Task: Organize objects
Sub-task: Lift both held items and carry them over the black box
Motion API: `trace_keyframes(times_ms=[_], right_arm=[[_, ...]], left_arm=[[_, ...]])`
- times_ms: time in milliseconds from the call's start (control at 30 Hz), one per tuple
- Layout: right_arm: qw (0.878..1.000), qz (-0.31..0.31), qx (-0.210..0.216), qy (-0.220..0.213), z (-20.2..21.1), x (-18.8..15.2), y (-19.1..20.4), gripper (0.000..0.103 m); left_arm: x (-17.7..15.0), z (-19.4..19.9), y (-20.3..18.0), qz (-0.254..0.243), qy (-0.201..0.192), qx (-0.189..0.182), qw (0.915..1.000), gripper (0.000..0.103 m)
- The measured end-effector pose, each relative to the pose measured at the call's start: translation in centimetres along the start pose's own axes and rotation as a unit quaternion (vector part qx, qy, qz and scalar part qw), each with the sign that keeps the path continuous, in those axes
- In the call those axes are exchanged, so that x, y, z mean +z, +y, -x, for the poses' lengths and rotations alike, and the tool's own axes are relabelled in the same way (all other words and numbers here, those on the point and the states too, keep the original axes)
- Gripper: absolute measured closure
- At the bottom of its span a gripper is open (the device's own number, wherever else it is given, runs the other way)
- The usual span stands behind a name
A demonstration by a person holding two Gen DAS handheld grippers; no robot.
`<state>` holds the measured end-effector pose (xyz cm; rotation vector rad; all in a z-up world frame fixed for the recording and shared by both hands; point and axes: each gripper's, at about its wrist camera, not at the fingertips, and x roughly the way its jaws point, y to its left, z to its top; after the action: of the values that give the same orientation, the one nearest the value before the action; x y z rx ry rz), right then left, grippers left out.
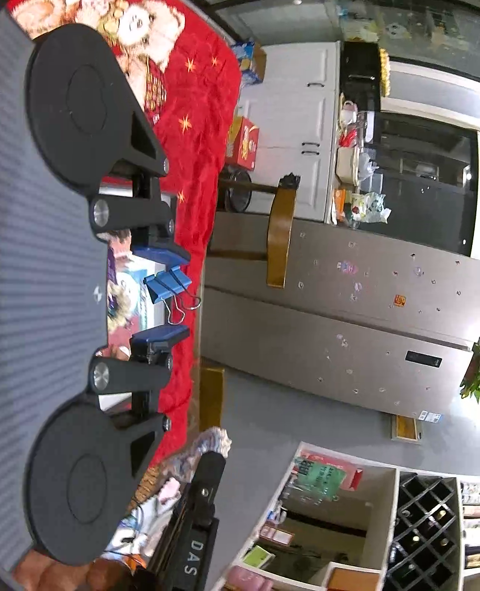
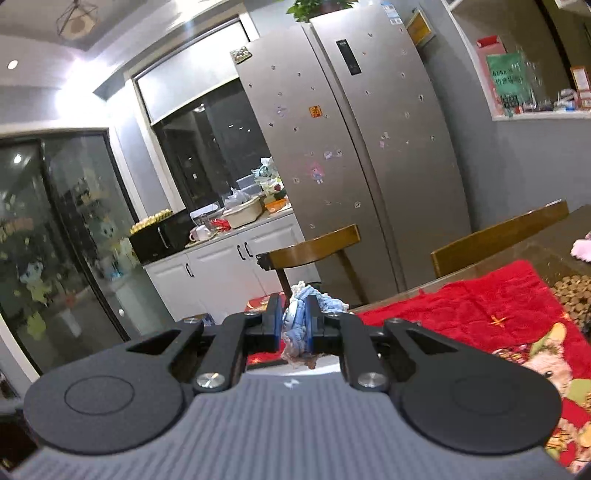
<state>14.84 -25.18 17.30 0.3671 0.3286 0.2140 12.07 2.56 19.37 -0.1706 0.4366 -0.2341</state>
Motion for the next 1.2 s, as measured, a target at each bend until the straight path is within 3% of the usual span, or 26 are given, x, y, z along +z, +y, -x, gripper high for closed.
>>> trace_keyframes(times_ms=[333, 467, 567, 733, 900, 1033, 1200], right_arm=[[0.999, -0.042, 0.008, -0.002, -4.5, 1.0, -1.1, 0.089], [0.999, -0.047, 0.003, 0.003, -6.7, 0.6, -2.4, 0.089], [0.999, -0.052, -0.001, 0.013, -8.7, -0.1, -3.5, 0.089], [0.996, -0.078, -0.022, 0.046, -12.2, -1.5, -6.0, 0.089], [0.992, -0.076, -0.054, 0.084, -16.0, -4.0, -7.6, 0.089], [0.987, -0.097, -0.050, 0.118, -17.9, -5.9, -8.6, 0.089], [0.988, -0.078, -0.039, 0.129, -18.9, -7.3, -7.9, 0.088]], left_arm=[[4.4, -5.7, -1.0, 0.043, -0.019, -0.047, 0.9978, 0.062], [4.0, -8.1, -0.5, 0.033, -0.029, -0.051, 0.9977, 0.062], [4.0, -11.0, -0.4, -0.004, -0.028, -0.033, 0.9991, 0.062], [3.2, -16.5, 1.1, 0.007, 0.037, -0.037, 0.9986, 0.062], [1.4, -20.5, 2.0, 0.005, 0.072, 0.000, 0.9974, 0.062], [-0.6, -23.1, 2.8, 0.014, 0.112, 0.004, 0.9936, 0.062], [-2.6, -25.1, 3.1, 0.011, 0.133, 0.018, 0.9909, 0.062]])
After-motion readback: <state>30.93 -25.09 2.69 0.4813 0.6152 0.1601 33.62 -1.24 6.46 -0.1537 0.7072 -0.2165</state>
